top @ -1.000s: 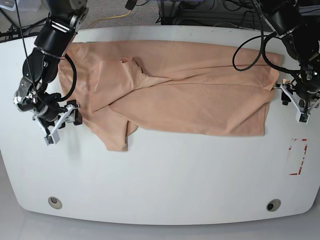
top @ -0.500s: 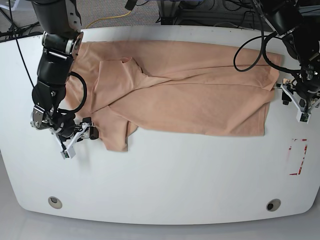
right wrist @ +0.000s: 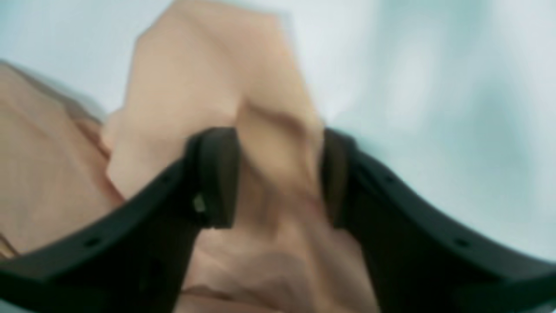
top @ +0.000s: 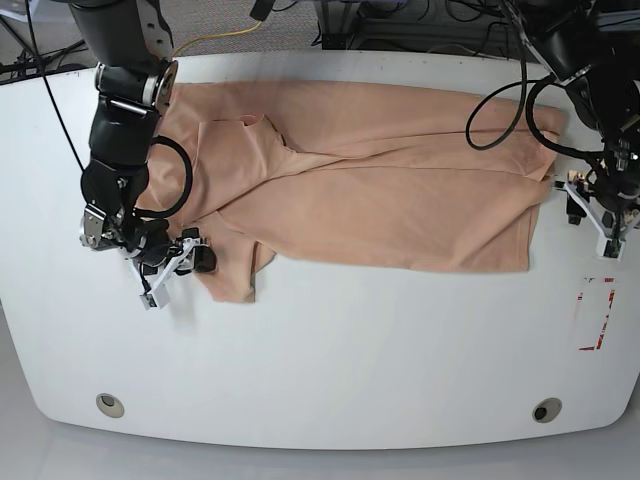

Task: Fold the T-shirt properly
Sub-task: 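Release the left gripper and move it to the other hem corner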

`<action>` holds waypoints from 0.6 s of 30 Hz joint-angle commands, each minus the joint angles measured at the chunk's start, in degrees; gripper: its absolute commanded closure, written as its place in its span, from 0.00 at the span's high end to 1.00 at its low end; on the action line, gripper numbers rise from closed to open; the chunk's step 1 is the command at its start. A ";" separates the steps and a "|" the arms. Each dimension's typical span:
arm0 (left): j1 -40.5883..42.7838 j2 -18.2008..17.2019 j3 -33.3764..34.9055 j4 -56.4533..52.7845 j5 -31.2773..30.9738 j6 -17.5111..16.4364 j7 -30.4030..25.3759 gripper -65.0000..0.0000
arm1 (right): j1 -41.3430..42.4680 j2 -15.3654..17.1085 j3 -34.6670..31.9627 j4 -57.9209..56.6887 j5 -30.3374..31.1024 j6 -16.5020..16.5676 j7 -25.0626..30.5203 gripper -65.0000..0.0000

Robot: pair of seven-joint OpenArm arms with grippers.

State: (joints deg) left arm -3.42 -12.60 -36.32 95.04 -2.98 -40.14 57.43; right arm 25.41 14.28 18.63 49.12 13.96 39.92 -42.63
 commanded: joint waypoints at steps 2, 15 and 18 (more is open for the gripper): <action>-4.54 -0.81 0.14 -0.94 -0.66 0.14 -0.95 0.52 | 1.10 -0.17 0.14 0.85 0.07 0.08 -0.23 0.25; -17.28 0.60 4.54 -20.01 -1.19 0.14 -1.74 0.68 | 1.01 -0.44 0.14 0.85 0.24 0.08 -0.23 0.00; -19.30 0.95 4.54 -25.37 -1.02 0.14 -4.73 0.68 | 1.01 -0.53 0.14 0.85 0.33 0.08 -0.23 0.00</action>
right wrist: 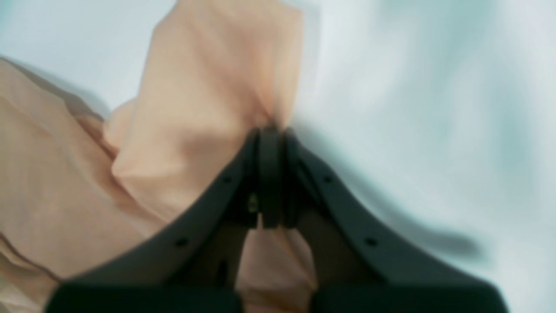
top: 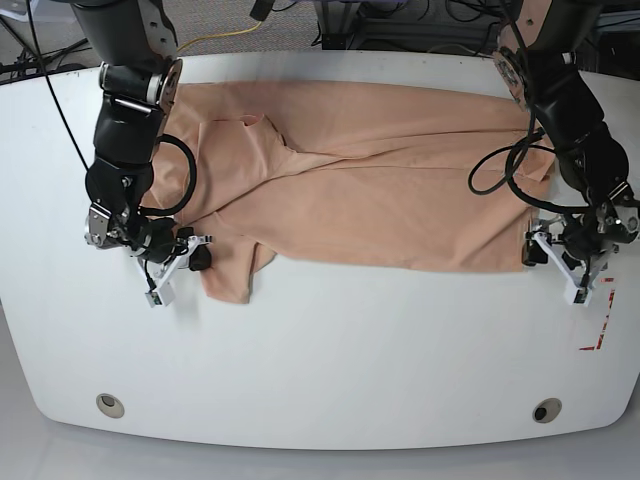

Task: Fold the T-shirt properly
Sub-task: 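Release the left gripper and move it to the other hem corner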

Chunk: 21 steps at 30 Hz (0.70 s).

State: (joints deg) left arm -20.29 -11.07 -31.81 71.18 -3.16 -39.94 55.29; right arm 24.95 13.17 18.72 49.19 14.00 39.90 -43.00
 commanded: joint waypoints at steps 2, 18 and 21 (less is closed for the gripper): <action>-2.96 -0.49 0.38 -4.32 -0.67 -0.06 -4.34 0.68 | 1.47 0.59 0.05 0.79 0.29 0.10 0.15 0.00; -4.98 -1.63 3.02 -19.53 -0.93 5.00 -15.95 0.67 | 1.29 0.59 0.14 0.88 0.29 0.10 0.15 0.00; -5.60 -1.54 4.08 -19.70 -0.75 5.26 -15.95 0.63 | 1.12 0.50 0.14 2.64 0.29 0.10 0.15 0.00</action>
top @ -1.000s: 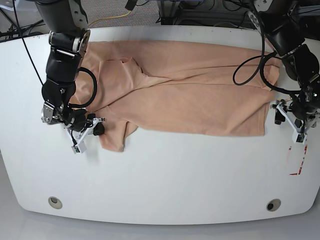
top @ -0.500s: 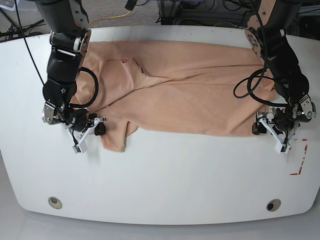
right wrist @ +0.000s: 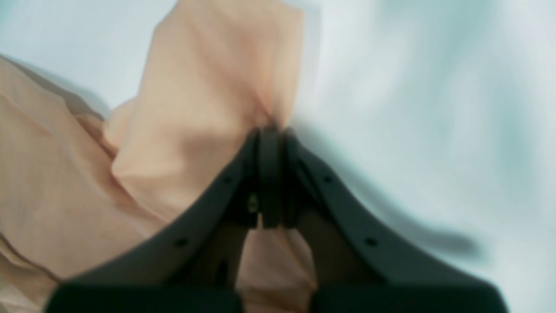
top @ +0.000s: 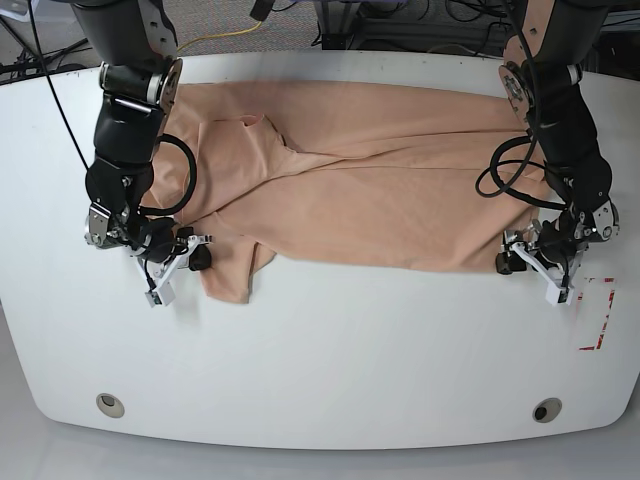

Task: Fold the T-shirt properly
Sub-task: 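Release the left gripper and move it to the other hem corner, then grasp the hem with both grippers and fold it over onto the collar edge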

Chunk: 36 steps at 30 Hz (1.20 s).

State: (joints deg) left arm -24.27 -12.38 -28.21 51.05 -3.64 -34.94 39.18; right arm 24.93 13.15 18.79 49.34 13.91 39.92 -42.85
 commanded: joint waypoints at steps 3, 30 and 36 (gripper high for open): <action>-1.88 -0.06 0.47 0.43 -0.18 0.43 0.07 0.40 | 1.05 -0.36 0.07 5.56 0.11 0.08 -0.01 0.00; 5.94 0.03 0.29 24.25 -0.45 -0.97 2.71 0.00 | -3.17 -0.44 0.16 37.12 0.46 0.08 -14.25 0.00; 10.95 -0.15 0.21 31.28 -0.45 -1.33 3.50 0.00 | -6.95 -0.44 0.33 46.26 0.46 0.08 -18.03 0.00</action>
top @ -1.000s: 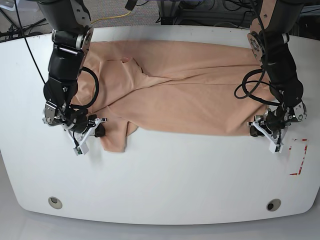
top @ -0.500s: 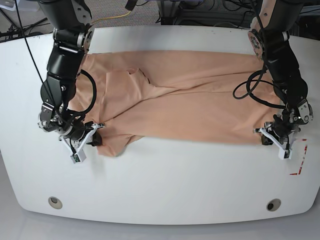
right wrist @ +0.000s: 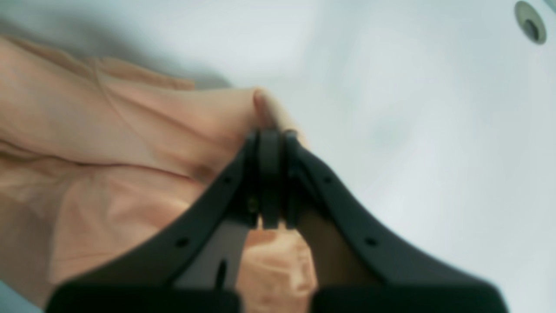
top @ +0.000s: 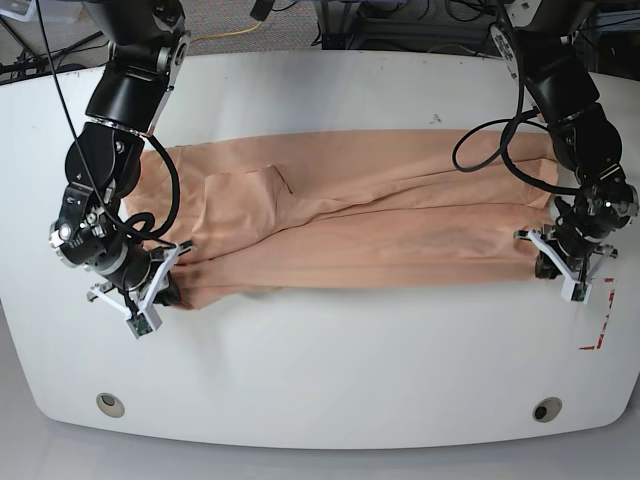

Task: Fold the T-shirt properly
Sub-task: 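Grasp the hem with both grippers and fold it over onto the collar edge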

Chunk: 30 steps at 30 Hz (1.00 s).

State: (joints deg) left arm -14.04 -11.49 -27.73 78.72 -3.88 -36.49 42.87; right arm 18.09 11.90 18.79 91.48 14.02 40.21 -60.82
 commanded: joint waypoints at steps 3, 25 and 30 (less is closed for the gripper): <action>3.54 -1.13 -0.27 8.01 -0.21 0.23 2.27 0.00 | -2.57 0.71 0.33 8.34 0.35 -0.21 -1.21 0.00; 24.99 -1.13 -0.36 24.18 -0.12 0.23 8.25 0.01 | -22.97 -5.00 5.43 19.24 0.35 -0.21 -2.08 0.00; 26.48 -1.13 -0.36 24.18 -0.03 0.23 8.25 0.23 | -26.13 -5.70 5.43 18.80 0.35 -0.21 -2.08 0.00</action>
State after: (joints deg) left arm 12.51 -11.81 -27.75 101.84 -4.27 -36.69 51.64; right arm -7.73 6.22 23.94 109.47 14.17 40.10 -63.64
